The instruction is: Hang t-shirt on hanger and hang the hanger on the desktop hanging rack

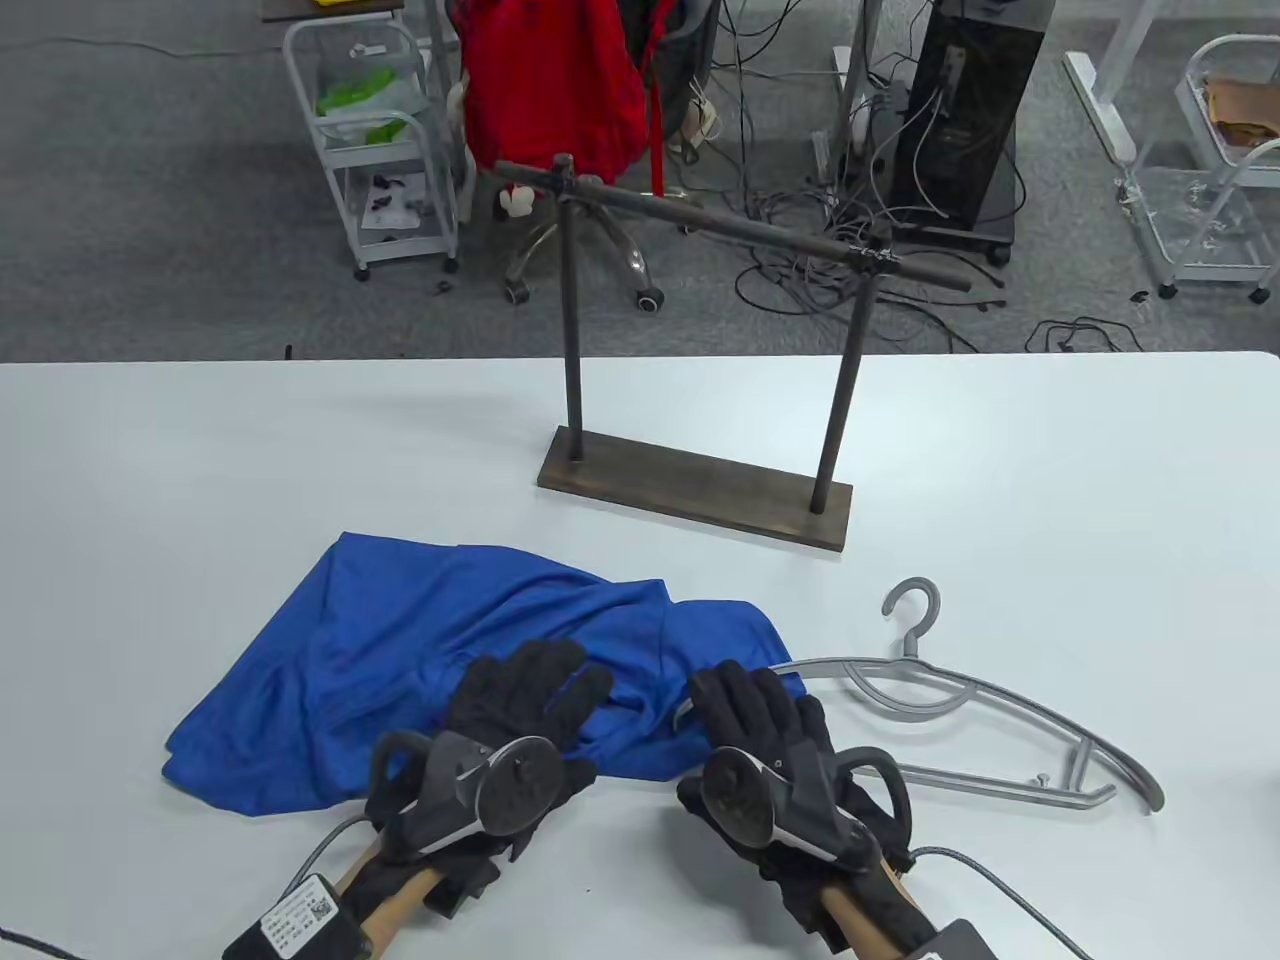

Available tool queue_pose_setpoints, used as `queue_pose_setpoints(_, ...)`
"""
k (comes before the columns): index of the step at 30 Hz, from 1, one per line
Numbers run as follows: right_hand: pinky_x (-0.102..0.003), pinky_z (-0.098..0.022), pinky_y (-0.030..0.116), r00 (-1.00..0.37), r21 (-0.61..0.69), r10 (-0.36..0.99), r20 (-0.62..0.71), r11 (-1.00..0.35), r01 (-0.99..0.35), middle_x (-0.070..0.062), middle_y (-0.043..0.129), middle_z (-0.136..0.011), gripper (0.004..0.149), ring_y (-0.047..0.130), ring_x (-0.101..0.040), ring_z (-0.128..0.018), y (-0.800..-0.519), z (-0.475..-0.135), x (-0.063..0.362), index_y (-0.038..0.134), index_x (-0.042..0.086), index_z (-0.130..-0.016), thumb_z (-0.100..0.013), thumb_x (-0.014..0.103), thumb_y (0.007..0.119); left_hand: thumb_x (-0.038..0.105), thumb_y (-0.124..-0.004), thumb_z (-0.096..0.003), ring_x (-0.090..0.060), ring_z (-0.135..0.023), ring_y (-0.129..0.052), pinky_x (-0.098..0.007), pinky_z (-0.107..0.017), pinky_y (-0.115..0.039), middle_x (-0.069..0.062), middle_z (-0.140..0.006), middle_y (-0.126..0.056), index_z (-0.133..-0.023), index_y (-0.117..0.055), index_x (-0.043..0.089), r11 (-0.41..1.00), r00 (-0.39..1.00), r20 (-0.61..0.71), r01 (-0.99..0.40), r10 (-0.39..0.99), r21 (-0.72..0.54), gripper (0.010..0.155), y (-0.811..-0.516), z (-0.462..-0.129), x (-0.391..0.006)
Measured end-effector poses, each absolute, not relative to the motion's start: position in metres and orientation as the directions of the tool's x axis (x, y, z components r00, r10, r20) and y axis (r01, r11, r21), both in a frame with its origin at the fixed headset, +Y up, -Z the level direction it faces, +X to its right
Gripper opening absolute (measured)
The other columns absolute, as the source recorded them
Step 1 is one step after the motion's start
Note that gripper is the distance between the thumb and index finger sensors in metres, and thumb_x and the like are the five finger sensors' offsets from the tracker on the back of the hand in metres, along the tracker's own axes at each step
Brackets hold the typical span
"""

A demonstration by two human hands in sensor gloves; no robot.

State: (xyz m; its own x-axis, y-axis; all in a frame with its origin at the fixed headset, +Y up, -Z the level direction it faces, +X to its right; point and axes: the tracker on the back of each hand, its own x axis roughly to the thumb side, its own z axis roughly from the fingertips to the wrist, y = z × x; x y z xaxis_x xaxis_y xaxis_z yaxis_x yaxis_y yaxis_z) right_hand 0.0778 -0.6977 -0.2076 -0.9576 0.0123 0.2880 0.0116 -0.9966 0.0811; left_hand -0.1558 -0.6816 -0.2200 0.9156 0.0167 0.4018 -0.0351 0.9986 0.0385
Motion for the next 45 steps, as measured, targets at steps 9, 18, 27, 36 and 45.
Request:
queue_pose_setpoints(9, -0.062, -0.081, 0.051, -0.959, 0.081, 0.021, 0.282, -0.997, 0.002, -0.003, 0.030, -0.123, 0.089, 0.044, -0.036, -0.117, -0.696, -0.209, 0.080, 0.014, 0.028, -0.112, -0.046, 0.063, 0.062, 0.069, -0.063, -0.0395, -0.016, -0.123, -0.042, -0.056, -0.090, -0.045, 0.016, -0.129, -0.032, -0.110, -0.023, 0.057, 1.000, 0.907, 0.422, -0.003, -0.001, 0.007, 0.082, -0.687, -0.218, -0.149)
queue_pose_setpoints(18, -0.062, -0.080, 0.052, -0.970, -0.035, 0.006, 0.242, -0.999, -0.015, -0.003, 0.035, -0.122, 0.086, 0.048, -0.035, -0.115, -0.674, -0.213, 0.090, 0.022, 0.028, -0.113, -0.046, 0.062, 0.063, 0.069, -0.063, -0.0394, -0.016, -0.123, -0.043, -0.057, -0.090, -0.045, 0.016, -0.129, -0.032, -0.110, -0.024, 0.057, 1.000, 0.901, 0.434, -0.001, 0.001, 0.000, 0.082, -0.687, -0.217, -0.148)
queue_pose_setpoints(27, -0.061, -0.079, 0.056, -1.000, -0.242, -0.012, 0.025, -0.970, 0.006, -0.002, 0.050, -0.117, 0.077, 0.063, -0.030, -0.107, -0.620, -0.243, 0.146, 0.039, 0.028, -0.111, -0.046, 0.059, 0.067, 0.069, -0.064, -0.0392, -0.017, -0.122, -0.044, -0.057, -0.089, -0.046, 0.015, -0.129, -0.034, -0.110, -0.025, 0.056, 1.000, 0.898, 0.440, -0.007, -0.004, 0.022, 0.082, -0.684, -0.215, -0.150)
queue_pose_setpoints(36, -0.061, -0.076, 0.062, -0.981, -0.305, 0.033, -0.189, -0.952, 0.026, 0.001, 0.067, -0.105, 0.064, 0.077, -0.026, -0.095, -0.660, -0.266, 0.231, 0.057, 0.029, -0.102, -0.046, 0.054, 0.071, 0.069, -0.064, -0.0393, -0.017, -0.123, -0.044, -0.057, -0.089, -0.046, 0.016, -0.129, -0.034, -0.110, -0.025, 0.056, 1.000, 0.900, 0.436, -0.001, -0.002, 0.007, 0.082, -0.684, -0.216, -0.149)
queue_pose_setpoints(45, -0.062, -0.076, 0.061, -0.948, 0.007, 0.043, -0.315, -0.999, -0.047, 0.000, 0.071, -0.103, 0.053, 0.078, -0.028, -0.097, -0.694, -0.280, 0.260, 0.069, 0.029, -0.094, -0.046, 0.050, 0.076, 0.068, -0.064, -0.0392, -0.017, -0.122, -0.045, -0.057, -0.089, -0.047, 0.015, -0.128, -0.036, -0.110, -0.026, 0.056, 1.000, 0.902, 0.432, -0.011, 0.003, 0.015, 0.081, -0.683, -0.215, -0.151)
